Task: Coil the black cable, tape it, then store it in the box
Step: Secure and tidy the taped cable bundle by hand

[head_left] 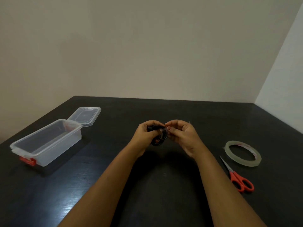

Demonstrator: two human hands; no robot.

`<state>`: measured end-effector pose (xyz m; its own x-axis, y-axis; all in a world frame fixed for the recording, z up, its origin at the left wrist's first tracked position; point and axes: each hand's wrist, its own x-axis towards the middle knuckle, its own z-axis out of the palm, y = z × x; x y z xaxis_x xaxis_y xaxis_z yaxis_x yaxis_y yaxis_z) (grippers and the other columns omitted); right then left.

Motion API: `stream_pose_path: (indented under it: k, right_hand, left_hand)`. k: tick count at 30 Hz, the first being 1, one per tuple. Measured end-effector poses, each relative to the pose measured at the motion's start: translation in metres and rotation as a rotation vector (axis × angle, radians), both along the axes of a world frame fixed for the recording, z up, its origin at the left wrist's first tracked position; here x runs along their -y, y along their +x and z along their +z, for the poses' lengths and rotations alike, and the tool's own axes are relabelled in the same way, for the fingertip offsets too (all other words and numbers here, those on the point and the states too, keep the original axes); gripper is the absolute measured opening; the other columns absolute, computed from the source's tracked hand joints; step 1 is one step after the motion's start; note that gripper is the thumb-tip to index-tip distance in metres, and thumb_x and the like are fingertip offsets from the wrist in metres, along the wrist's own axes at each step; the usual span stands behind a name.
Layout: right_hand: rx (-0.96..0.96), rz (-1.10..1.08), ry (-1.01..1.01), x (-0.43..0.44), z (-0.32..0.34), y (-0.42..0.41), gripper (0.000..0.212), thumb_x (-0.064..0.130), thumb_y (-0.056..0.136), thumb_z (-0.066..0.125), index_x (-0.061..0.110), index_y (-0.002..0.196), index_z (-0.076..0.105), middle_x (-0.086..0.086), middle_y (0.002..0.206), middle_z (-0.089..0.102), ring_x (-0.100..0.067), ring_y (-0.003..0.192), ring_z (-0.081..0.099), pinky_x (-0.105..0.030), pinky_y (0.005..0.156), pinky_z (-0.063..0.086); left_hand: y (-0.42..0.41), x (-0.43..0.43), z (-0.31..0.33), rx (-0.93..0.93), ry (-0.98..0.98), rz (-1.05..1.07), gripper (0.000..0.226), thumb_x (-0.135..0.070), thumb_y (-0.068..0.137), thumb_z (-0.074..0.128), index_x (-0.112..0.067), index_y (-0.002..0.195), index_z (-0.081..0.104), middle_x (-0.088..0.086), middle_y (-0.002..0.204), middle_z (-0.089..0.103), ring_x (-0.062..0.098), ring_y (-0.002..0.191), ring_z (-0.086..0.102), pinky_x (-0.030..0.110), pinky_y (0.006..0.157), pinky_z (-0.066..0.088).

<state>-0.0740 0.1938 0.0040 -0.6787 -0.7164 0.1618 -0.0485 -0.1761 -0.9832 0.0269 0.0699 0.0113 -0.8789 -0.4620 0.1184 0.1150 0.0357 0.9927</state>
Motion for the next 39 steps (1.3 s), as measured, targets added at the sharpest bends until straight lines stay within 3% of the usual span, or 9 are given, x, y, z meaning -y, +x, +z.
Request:
stream_pose_path:
  k: [15, 19, 21, 25, 29, 33, 39]
  right_hand:
    - [0.029, -0.059, -0.006, 0.009, -0.004, 0.003, 0.023, 0.005, 0.086, 0.065, 0.019, 0.104, 0.066, -0.004, 0.110, 0.066, -0.019, 0.103, 0.064, -0.033, 0.082, 0.055]
    - [-0.038, -0.171, 0.082, 0.010, -0.002, 0.004, 0.006, 0.014, 0.088, 0.066, 0.018, 0.092, 0.066, 0.001, 0.087, 0.066, -0.015, 0.082, 0.061, -0.028, 0.066, 0.050]
    - [-0.018, -0.138, 0.097, 0.010, 0.000, 0.006, 0.009, 0.019, 0.092, 0.061, 0.014, 0.095, 0.067, 0.001, 0.083, 0.068, -0.012, 0.077, 0.061, -0.027, 0.065, 0.050]
    - [0.004, -0.068, 0.133, 0.008, 0.003, 0.009, 0.016, 0.024, 0.087, 0.067, 0.015, 0.100, 0.068, 0.003, 0.089, 0.071, -0.010, 0.081, 0.065, -0.028, 0.069, 0.051]
    - [-0.069, -0.076, 0.180, 0.008, 0.004, 0.011, 0.024, 0.013, 0.080, 0.074, 0.018, 0.102, 0.065, 0.001, 0.095, 0.073, -0.011, 0.086, 0.068, -0.024, 0.063, 0.048]
    - [-0.081, -0.073, 0.202, 0.007, 0.005, 0.012, 0.023, 0.005, 0.083, 0.069, 0.018, 0.100, 0.060, -0.006, 0.099, 0.071, -0.007, 0.079, 0.065, -0.012, 0.053, 0.044]
    - [-0.050, -0.007, 0.246, 0.008, 0.005, 0.013, 0.023, 0.002, 0.089, 0.057, 0.022, 0.098, 0.049, -0.006, 0.096, 0.067, -0.006, 0.067, 0.058, -0.016, 0.052, 0.041]
  left_hand:
    - [-0.002, -0.002, -0.003, -0.070, -0.031, 0.080, 0.022, 0.000, 0.087, 0.058, -0.021, 0.085, 0.067, 0.002, 0.104, 0.065, 0.016, 0.097, 0.061, 0.026, 0.071, 0.055]
    - [-0.004, -0.003, -0.005, -0.060, -0.116, 0.139, 0.026, 0.000, 0.087, 0.058, -0.024, 0.083, 0.067, -0.005, 0.098, 0.065, 0.011, 0.091, 0.061, 0.023, 0.067, 0.056]
    - [-0.005, -0.003, -0.007, -0.060, -0.151, 0.181, 0.029, 0.001, 0.087, 0.058, -0.026, 0.082, 0.067, -0.006, 0.097, 0.065, 0.013, 0.092, 0.062, 0.023, 0.065, 0.055]
    - [-0.006, -0.001, -0.009, -0.054, -0.232, 0.238, 0.030, -0.001, 0.086, 0.059, -0.030, 0.082, 0.066, -0.010, 0.097, 0.064, 0.009, 0.093, 0.060, 0.020, 0.068, 0.053]
    - [-0.007, 0.001, -0.009, -0.028, -0.322, 0.244, 0.026, -0.003, 0.086, 0.059, -0.028, 0.089, 0.066, -0.008, 0.101, 0.063, 0.007, 0.090, 0.059, 0.016, 0.064, 0.051]
    - [-0.009, 0.001, -0.012, 0.026, -0.340, 0.197, 0.024, -0.003, 0.089, 0.055, -0.024, 0.095, 0.064, -0.002, 0.104, 0.062, 0.009, 0.088, 0.061, 0.015, 0.060, 0.053]
    - [-0.010, 0.006, -0.015, 0.109, -0.226, 0.137, 0.027, 0.000, 0.089, 0.050, -0.021, 0.101, 0.061, 0.002, 0.108, 0.059, 0.015, 0.090, 0.062, 0.024, 0.063, 0.057]
